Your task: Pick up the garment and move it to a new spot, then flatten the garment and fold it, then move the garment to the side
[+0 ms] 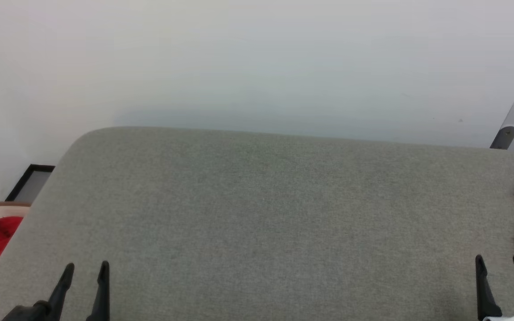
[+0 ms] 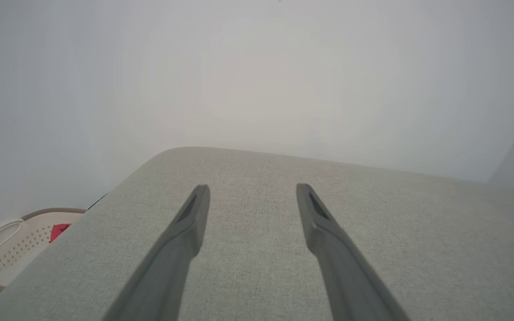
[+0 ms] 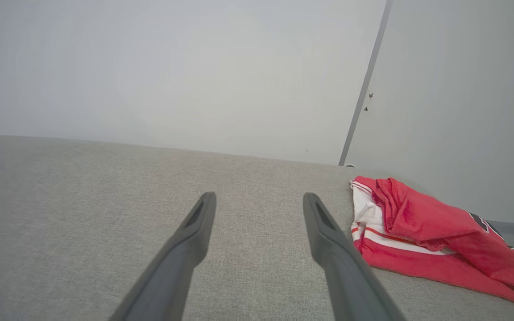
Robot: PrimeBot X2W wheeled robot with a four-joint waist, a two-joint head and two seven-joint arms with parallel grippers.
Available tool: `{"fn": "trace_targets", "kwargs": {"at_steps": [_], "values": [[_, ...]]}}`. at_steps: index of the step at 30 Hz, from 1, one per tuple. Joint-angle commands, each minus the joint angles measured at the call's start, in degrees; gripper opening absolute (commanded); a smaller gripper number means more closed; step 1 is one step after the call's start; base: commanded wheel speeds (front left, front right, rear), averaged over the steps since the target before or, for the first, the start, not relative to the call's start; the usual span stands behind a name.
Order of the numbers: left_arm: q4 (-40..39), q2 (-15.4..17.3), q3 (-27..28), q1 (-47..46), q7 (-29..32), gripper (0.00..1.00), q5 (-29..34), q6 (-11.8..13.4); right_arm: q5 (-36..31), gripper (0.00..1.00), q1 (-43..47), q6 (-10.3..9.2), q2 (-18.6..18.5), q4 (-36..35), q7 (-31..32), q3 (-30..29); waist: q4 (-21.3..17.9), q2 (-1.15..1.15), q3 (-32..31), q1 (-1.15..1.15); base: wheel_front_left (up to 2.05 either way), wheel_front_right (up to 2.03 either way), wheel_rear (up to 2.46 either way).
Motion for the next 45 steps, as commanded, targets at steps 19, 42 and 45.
{"fn": "trace_targets", "kwargs": {"at_steps": [19,42,45], "values": [[1.6,3.6,-4.7,1.5,0.0,1.0,-4.1,-0.2,-3.0,1.0,9.3,-0.07,5.3,-11.7,-0.3,2.0,-0.1,0.0,-0.2,0.0,0.0,0.0,0.0],[1.6,4.8,-6.5,1.7,0.0,1.0,-5.5,-0.2,-2.3,1.0,11.8,-0.07,5.8,-14.5,-0.3,4.1,-0.6,0.0,-0.1,0.0,0.0,0.0,0.0],[1.5,4.9,-6.7,1.6,0.0,1.0,-5.6,-0.2,-2.4,1.0,11.6,-0.07,5.8,-14.5,-0.3,4.1,-0.7,0.0,0.0,0.0,0.0,0.0,0.0]]}}
